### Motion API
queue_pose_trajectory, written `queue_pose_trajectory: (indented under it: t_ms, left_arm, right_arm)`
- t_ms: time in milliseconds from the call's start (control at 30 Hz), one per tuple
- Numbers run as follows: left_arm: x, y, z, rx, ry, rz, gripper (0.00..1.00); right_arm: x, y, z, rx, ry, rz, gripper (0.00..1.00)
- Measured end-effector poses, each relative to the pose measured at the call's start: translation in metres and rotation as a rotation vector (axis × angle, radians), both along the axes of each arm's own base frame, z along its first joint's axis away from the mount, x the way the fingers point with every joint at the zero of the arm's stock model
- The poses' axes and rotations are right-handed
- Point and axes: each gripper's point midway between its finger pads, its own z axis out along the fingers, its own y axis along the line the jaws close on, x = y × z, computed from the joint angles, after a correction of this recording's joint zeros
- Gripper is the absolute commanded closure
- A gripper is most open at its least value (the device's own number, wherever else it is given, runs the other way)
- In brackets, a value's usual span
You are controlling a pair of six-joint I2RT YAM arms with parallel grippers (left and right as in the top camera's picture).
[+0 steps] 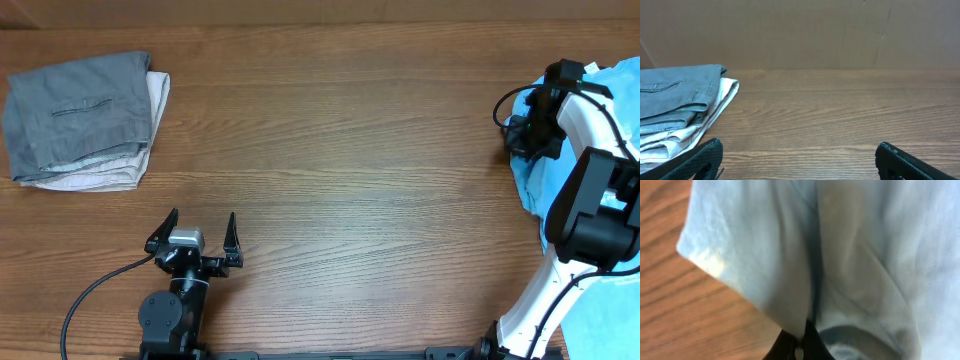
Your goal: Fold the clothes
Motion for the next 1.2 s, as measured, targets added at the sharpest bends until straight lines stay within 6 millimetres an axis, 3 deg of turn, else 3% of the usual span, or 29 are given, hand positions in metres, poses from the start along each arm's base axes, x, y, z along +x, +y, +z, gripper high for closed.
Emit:
queue_pose_trajectory:
  t_ms: [267,333,533,800,867,900,967,1033,1200]
  left_arm:
    - [0.0,0.0,0.0,0.0,0.0,0.0,0.0]
    - [0.0,0.0,0.0,0.0,0.0,0.0,0.0]
    - [0.0,0.0,0.0,0.0,0.0,0.0,0.0]
    - [0.0,0.0,0.0,0.0,0.0,0.0,0.0]
    - [0.0,0.0,0.0,0.0,0.0,0.0,0.0]
    - [0.0,0.0,0.0,0.0,0.0,0.0,0.0]
    - [0.0,0.0,0.0,0.0,0.0,0.0,0.0]
    - [0.0,0.0,0.0,0.0,0.0,0.0,0.0]
    - [0.0,0.0,0.0,0.0,0.0,0.0,0.0]
  right_arm:
    - [0.021,-0.01,0.063,0.046,-0.076,-0.024,0.96]
    - [0.02,-0.017,0.07,0.055,-0.085,-0.043,0.96]
    - [0.007,-0.05,0.066,0.056,-0.083,-0.121,0.96]
    - [-0.024,-0.095,0.032,0.057,-0.064,-0.247,0.96]
    - [-0.029,-0.103,0.027,0.057,-0.067,-0.281,0.88]
    - [-0.032,-0.107,0.025,0.057,-0.068,-0.302,0.76]
    - [-0.036,-0.112,0.021,0.058,-0.066,-0.33,0.67]
    - [-0.038,-0.115,0.02,0.057,-0.066,-0.35,0.5]
    - [-0.039,-0.114,0.022,0.066,-0.06,-0.358,0.34]
